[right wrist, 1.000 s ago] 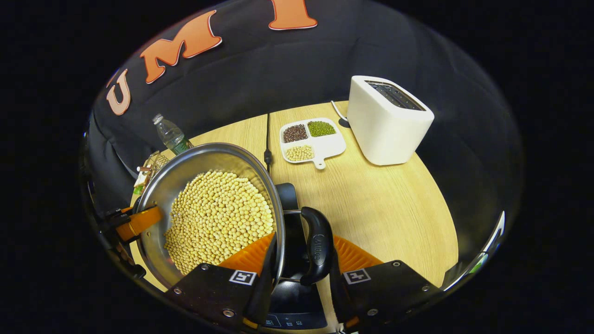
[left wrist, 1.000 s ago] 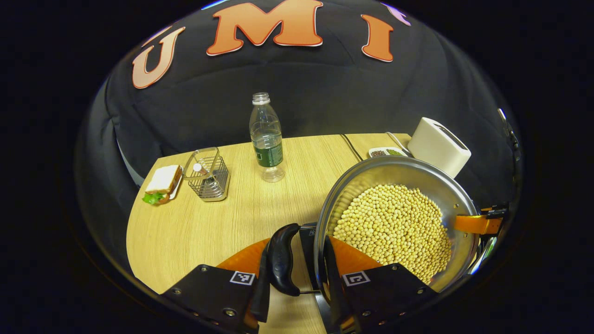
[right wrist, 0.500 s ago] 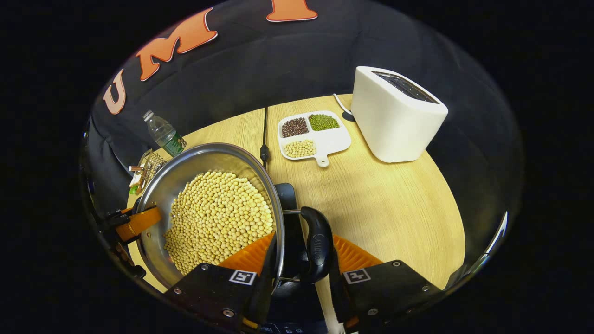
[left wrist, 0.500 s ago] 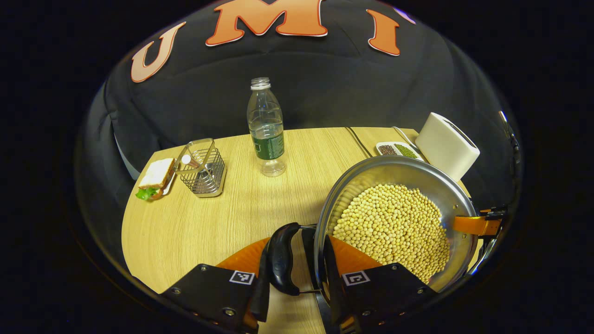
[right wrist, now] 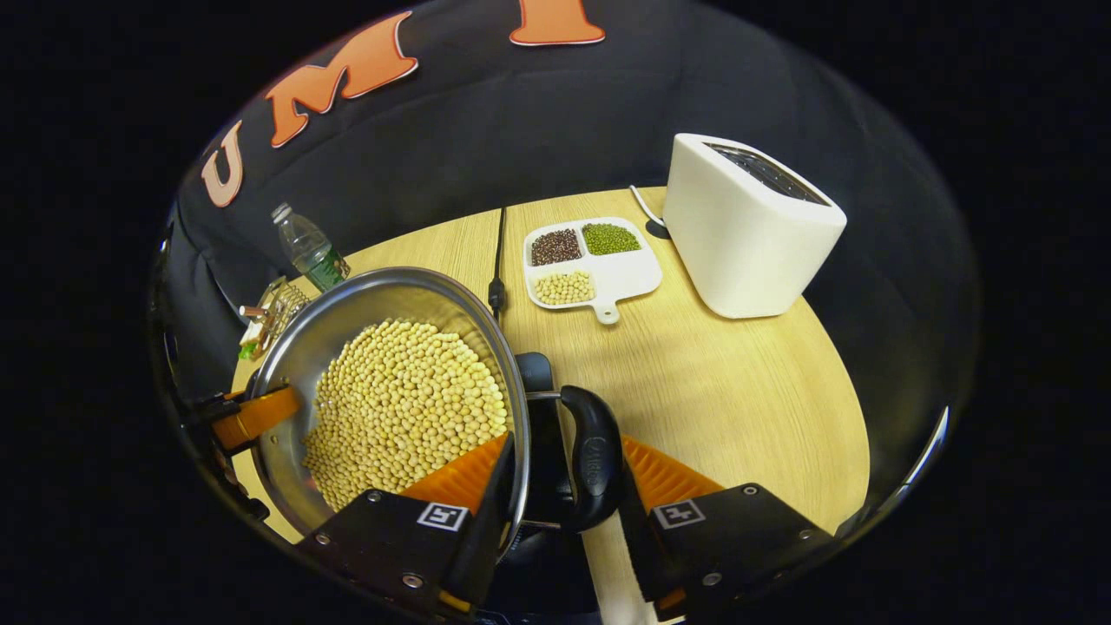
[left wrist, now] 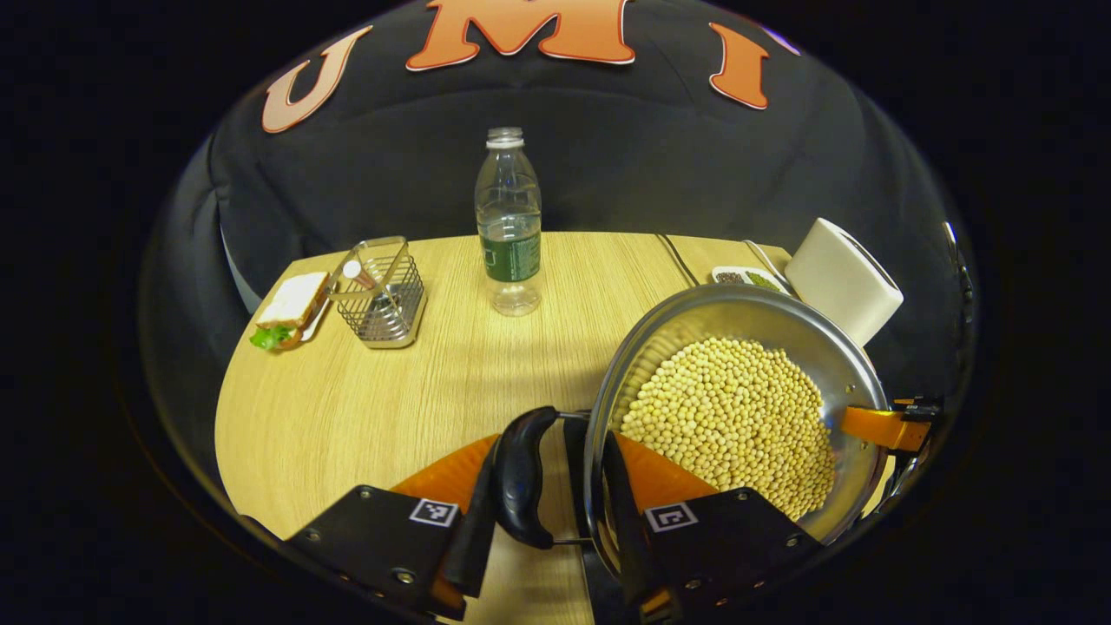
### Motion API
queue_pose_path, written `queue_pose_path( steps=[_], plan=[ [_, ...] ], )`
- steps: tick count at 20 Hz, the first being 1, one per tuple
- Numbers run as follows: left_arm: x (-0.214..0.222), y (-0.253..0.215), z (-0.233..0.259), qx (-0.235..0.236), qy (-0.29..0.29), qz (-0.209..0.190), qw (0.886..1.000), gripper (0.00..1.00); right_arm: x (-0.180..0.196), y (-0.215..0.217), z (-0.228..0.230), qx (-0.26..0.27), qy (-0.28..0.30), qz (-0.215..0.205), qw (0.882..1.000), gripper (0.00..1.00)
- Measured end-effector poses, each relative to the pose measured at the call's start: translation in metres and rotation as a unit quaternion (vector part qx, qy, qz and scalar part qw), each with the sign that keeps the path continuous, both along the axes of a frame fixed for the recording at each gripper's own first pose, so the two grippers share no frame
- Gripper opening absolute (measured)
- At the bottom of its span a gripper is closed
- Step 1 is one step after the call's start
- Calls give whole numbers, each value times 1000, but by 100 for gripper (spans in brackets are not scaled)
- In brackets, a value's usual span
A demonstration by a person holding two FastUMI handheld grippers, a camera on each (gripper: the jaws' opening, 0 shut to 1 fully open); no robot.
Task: First push the handle of the pot to place it horizontally, then grasp the pot with both hands and set it on the induction cooktop.
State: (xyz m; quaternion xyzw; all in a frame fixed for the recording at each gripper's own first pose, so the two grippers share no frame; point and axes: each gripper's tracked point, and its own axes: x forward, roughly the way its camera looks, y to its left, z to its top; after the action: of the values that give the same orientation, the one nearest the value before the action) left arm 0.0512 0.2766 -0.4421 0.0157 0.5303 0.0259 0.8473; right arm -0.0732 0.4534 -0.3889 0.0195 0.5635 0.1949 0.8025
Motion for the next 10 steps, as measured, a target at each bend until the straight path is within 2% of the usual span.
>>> queue_pose_path(
  steps=[1, 2, 3, 4, 6, 10],
  plan=[
    [-3, 1, -8, -13, 3, 7, 1000, 61, -2, -1, 1, -7, -1, 9, 1000, 65],
    [-9, 5, -13, -29, 18, 16, 999, 67, -2, -2, 1, -9, -4, 15, 1000, 70],
    [-15, 17, -13, -38, 32, 30, 998, 69, -1, -5, 2, -9, -9, 17, 1000, 72],
    [-17, 30, -13, -48, 35, 42, 997, 73, 1, -12, 5, -5, -14, 16, 1000, 77],
    [-26, 31, -4, -70, 27, 62, 995, 77, 3, -21, 14, 1, -18, 10, 1000, 80],
    [-27, 38, 30, -77, -2, 54, 996, 81, 7, -26, 30, 5, -45, 3, 999, 83]
  ],
)
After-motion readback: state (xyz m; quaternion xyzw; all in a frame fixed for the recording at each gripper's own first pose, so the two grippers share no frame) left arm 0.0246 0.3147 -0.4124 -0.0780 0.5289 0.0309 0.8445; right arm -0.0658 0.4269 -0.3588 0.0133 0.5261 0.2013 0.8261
